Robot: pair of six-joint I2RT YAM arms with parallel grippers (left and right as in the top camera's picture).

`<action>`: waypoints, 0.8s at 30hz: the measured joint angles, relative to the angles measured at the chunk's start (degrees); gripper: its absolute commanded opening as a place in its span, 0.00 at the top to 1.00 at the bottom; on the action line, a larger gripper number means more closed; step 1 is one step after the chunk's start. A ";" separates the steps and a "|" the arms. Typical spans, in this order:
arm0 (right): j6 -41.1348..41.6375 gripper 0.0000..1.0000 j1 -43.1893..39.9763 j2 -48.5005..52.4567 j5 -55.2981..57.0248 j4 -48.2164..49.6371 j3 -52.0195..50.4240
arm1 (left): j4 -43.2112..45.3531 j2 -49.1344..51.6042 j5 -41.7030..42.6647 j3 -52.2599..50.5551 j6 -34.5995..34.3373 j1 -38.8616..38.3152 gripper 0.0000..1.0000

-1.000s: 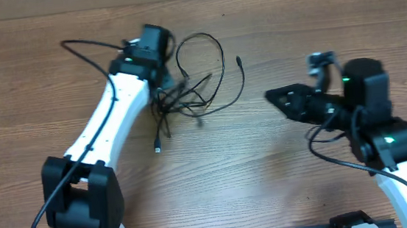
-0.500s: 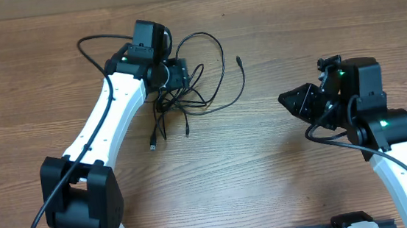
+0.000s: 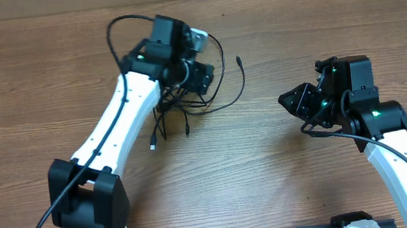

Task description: Untangle cables

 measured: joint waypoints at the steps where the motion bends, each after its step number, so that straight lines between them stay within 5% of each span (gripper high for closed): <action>1: -0.02 0.74 0.00 0.00 0.11 0.00 0.00 | -0.02 0.15 -0.66 0.00 0.55 -0.76 0.31; 8: -0.02 0.72 0.02 0.00 0.20 -0.09 0.00 | 0.92 4.39 -8.63 0.00 1.79 -3.43 0.50; 13: -0.04 0.65 0.04 0.00 0.22 -0.04 0.00 | 3.15 5.60 -12.41 0.00 0.02 -3.37 0.96; 22: -0.04 0.54 0.48 1.97 -2.29 0.48 -1.20 | -3.74 5.60 -13.77 6.27 -7.72 -3.37 0.96; 24: -0.07 0.41 0.81 3.04 -5.11 1.95 -2.27 | -6.54 5.60 -13.79 10.38 -10.56 -3.37 0.96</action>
